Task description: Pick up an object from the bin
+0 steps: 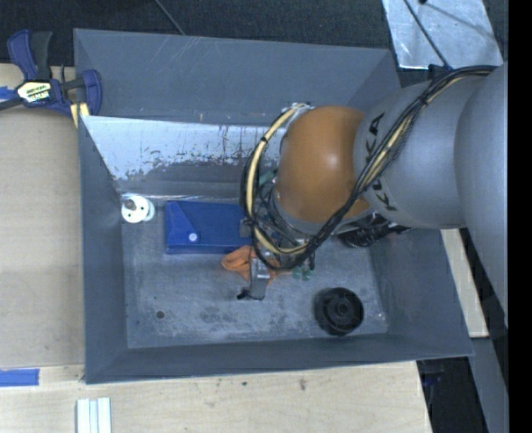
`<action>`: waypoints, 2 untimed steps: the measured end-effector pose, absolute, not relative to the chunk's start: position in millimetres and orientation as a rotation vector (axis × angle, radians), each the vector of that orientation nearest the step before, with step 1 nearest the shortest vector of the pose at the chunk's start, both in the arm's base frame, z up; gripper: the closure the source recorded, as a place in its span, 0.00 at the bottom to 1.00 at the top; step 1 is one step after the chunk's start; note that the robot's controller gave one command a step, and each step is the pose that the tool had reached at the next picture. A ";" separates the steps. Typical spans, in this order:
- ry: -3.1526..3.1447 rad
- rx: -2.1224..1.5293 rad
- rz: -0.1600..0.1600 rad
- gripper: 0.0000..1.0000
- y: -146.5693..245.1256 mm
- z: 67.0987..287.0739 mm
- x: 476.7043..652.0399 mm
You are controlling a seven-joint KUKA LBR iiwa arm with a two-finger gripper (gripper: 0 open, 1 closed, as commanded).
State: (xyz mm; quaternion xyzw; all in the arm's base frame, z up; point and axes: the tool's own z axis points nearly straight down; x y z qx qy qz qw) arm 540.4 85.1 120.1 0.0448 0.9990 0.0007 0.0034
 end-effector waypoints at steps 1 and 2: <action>3.111 0.030 0.006 1.00 58.1 77.3 552.6; 3.111 0.031 0.006 1.00 58.2 77.1 552.5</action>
Offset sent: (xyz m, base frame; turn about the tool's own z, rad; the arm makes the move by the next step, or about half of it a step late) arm 0.0000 0.0000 0.0000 0.0000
